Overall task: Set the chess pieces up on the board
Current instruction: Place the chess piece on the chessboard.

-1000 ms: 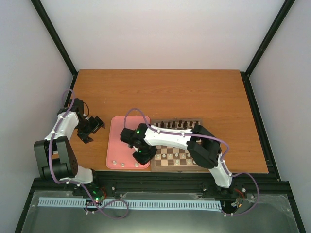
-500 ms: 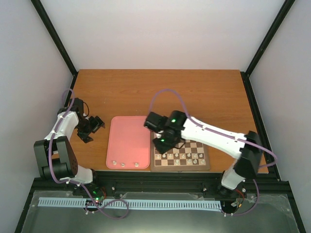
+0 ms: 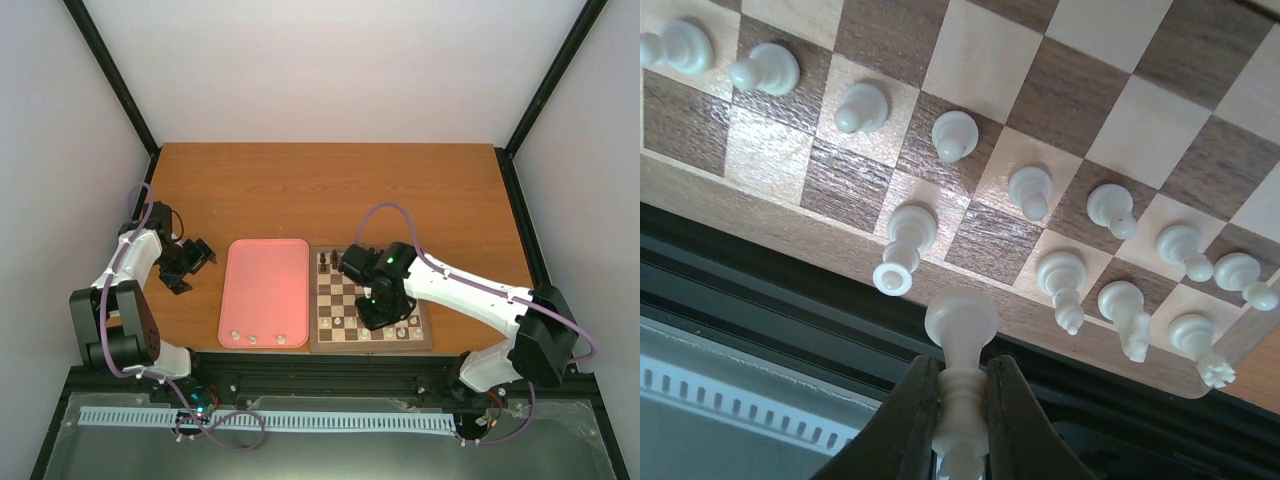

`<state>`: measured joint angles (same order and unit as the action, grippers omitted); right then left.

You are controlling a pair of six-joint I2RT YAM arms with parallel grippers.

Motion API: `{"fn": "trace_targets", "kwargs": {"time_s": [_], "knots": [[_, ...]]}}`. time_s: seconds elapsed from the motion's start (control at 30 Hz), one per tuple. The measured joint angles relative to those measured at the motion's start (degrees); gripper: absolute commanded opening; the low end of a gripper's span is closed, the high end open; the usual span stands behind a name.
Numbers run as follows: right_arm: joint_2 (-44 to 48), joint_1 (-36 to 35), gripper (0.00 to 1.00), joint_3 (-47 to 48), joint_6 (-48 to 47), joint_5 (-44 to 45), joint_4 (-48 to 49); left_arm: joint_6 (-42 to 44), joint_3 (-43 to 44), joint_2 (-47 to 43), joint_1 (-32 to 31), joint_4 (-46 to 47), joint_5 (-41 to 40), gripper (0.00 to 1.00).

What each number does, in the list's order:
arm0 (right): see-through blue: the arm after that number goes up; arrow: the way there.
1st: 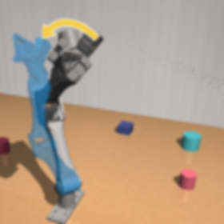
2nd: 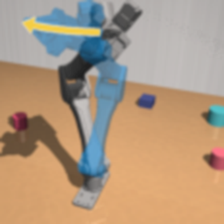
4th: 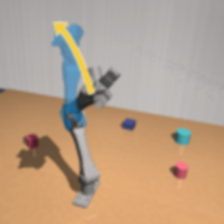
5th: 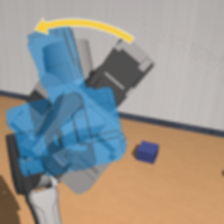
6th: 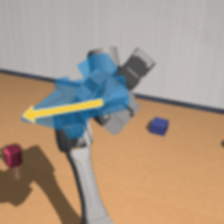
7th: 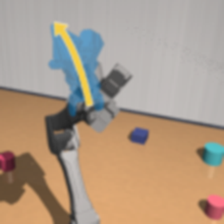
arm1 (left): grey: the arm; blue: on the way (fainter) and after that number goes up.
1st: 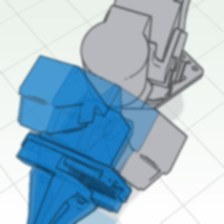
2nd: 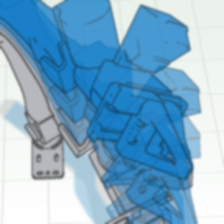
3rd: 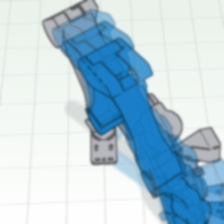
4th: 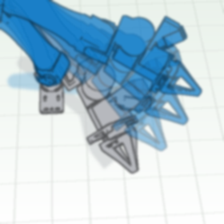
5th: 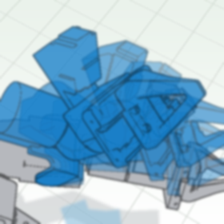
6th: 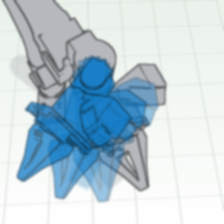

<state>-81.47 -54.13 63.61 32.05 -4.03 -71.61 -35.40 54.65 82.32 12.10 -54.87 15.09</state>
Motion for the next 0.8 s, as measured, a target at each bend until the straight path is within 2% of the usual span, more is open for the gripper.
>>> {"fn": "trace_targets", "kwargs": {"time_s": [0.8], "knots": [[-3.1, 0.0, 0.04, -4.1, -0.3, -1.4, 2.4, 0.0, 0.2, 1.1, -0.3, 0.0, 0.0, 1.00]]}}
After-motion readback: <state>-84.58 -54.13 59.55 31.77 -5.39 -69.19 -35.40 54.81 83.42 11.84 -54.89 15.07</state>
